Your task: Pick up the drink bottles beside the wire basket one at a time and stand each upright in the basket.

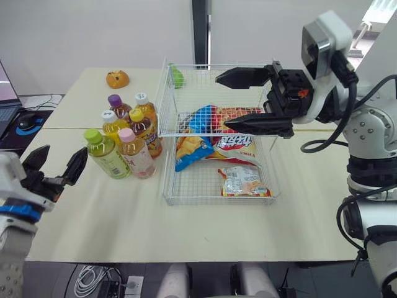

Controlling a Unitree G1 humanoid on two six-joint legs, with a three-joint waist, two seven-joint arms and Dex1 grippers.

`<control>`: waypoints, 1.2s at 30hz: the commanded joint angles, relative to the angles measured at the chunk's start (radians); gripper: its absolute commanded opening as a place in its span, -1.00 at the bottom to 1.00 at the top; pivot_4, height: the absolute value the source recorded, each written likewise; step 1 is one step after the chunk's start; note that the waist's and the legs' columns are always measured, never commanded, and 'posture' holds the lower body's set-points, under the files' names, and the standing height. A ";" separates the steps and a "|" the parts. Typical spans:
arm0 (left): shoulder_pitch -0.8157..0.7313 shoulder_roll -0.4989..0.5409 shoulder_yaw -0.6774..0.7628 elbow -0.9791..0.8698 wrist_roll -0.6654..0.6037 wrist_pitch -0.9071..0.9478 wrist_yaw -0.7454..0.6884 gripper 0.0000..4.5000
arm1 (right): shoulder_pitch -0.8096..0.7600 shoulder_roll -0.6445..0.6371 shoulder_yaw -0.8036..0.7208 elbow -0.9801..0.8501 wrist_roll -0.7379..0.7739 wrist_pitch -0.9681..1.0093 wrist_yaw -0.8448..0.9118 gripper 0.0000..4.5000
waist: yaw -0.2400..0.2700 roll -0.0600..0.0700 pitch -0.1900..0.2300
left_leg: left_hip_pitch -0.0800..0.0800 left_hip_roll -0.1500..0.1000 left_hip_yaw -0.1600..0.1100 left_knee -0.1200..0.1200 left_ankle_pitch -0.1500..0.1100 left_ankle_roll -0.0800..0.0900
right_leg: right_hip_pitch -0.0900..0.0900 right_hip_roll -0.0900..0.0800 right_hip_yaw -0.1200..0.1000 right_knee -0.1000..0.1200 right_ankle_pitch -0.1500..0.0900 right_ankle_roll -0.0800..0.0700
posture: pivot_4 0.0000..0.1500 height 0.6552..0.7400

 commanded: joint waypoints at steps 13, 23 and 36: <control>-0.234 0.079 -0.144 0.221 0.144 0.015 -0.084 0.99 | -0.021 -0.057 -0.066 -0.068 0.019 0.026 -0.052 1.00 | -0.001 0.000 0.000 | 0.000 0.001 0.000 0.000 0.000 -0.001 | -0.001 0.001 0.000 0.000 0.000 -0.001 | 1.00 1.00; -0.319 0.067 -0.191 0.296 0.198 -0.008 -0.139 0.99 | -0.013 -0.075 -0.086 -0.113 0.042 0.063 -0.089 1.00 | -0.001 0.000 0.000 | 0.000 0.001 0.000 0.000 0.000 -0.001 | -0.001 0.000 0.000 0.000 0.000 -0.001 | 1.00 1.00; -0.369 0.047 -0.222 0.359 0.232 -0.025 -0.169 0.04 | -0.006 -0.084 -0.090 -0.141 0.060 0.082 -0.131 1.00 | -0.001 0.000 0.000 | 0.000 0.001 0.000 0.000 0.000 -0.001 | 0.000 0.000 0.000 0.000 0.000 0.000 | 1.00 1.00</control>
